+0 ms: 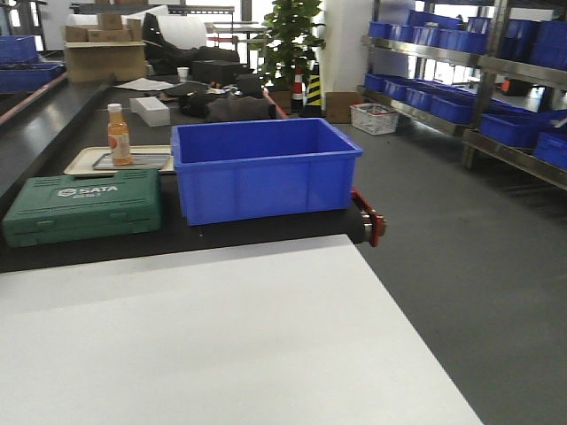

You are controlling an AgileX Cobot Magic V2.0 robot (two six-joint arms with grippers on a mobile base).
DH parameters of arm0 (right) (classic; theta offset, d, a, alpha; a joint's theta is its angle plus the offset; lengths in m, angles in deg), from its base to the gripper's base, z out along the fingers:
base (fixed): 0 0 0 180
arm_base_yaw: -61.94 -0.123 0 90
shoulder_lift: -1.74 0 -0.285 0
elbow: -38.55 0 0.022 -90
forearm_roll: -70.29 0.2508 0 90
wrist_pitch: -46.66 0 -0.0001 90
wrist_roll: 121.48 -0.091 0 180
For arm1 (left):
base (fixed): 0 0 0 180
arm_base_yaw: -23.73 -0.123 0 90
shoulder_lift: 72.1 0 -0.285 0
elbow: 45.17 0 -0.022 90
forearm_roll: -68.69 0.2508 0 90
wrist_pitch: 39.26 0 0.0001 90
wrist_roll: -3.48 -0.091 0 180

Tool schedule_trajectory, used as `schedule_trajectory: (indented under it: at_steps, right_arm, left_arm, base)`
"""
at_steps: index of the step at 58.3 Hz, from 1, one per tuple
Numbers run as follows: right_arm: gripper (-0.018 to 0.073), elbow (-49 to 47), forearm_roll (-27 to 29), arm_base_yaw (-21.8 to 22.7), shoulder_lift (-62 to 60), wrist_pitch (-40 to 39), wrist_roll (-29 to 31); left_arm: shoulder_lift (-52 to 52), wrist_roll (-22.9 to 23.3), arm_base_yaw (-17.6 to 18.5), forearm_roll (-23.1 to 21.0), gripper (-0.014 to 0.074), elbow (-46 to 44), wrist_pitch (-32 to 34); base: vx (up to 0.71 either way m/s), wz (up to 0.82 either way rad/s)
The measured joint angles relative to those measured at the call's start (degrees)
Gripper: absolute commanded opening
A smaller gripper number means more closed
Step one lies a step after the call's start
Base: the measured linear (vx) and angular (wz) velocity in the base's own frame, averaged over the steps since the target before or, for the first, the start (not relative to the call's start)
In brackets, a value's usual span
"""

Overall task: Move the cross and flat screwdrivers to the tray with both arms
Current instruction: 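Drive the base away from the table holding both screwdrivers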

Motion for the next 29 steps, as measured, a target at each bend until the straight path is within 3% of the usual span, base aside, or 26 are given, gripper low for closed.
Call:
schedule_trajectory:
  at_steps: [29]
  right_arm:
    - [-0.0008,0.0,-0.1,0.0,0.0,0.0,0.0]
  left_arm:
    - [0.0,0.0,0.0,-0.04,0.0002,0.0,0.0]
  base:
    - [-0.13,-0.41]
